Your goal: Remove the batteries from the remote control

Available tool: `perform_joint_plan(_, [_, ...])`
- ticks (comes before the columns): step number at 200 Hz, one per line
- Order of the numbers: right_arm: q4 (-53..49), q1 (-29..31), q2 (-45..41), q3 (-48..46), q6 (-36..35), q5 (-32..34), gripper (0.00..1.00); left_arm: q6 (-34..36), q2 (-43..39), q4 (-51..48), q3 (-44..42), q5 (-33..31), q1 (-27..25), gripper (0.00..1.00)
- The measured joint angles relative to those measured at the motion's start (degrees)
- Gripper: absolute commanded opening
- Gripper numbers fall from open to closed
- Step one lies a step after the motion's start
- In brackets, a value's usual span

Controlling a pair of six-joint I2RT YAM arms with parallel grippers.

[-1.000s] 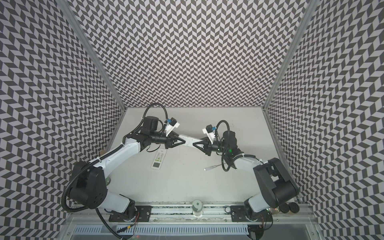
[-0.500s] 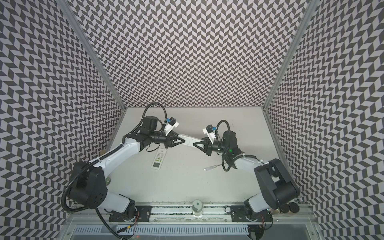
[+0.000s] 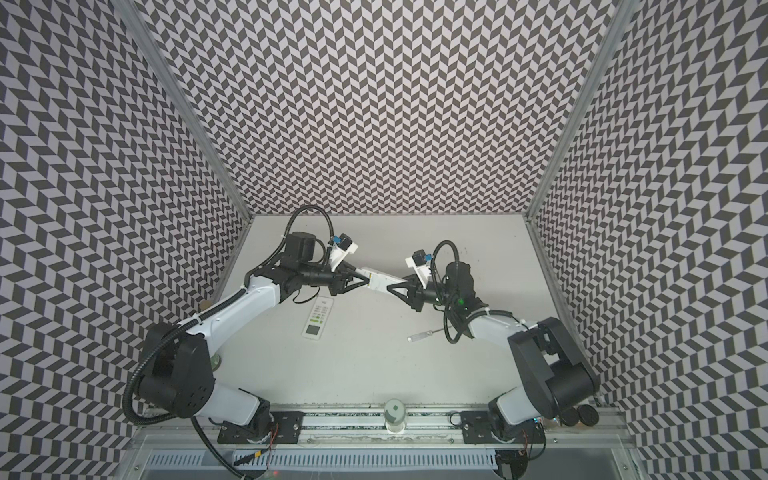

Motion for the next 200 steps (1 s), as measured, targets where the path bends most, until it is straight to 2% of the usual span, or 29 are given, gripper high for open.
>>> perform_joint_plan(35, [0.00, 0.00, 0.00, -0.17, -0.04, 0.02, 0.00, 0.07, 0.00, 0.02, -0.20, -0.02, -0.02, 0.25])
perform_joint_plan(129, [0.22, -0.28, 0.04, -0.81, -0.07, -0.24, 0.00, 0.02, 0.02, 0.48, -0.90, 0.00, -0.09, 0.27])
perform_joint_plan(167, [0.83, -0.66, 0.07, -1.29, -0.15, -0.39, 0.00, 0.07, 0.02, 0.59, -1.11, 0.00, -0.17, 0.21])
perform_joint_plan(200, [1.16, -1.22, 0.11, -1.84, -0.07, -0.52, 0.00, -0.11, 0.04, 0.68, -1.11, -1.46, -0.02, 0.25])
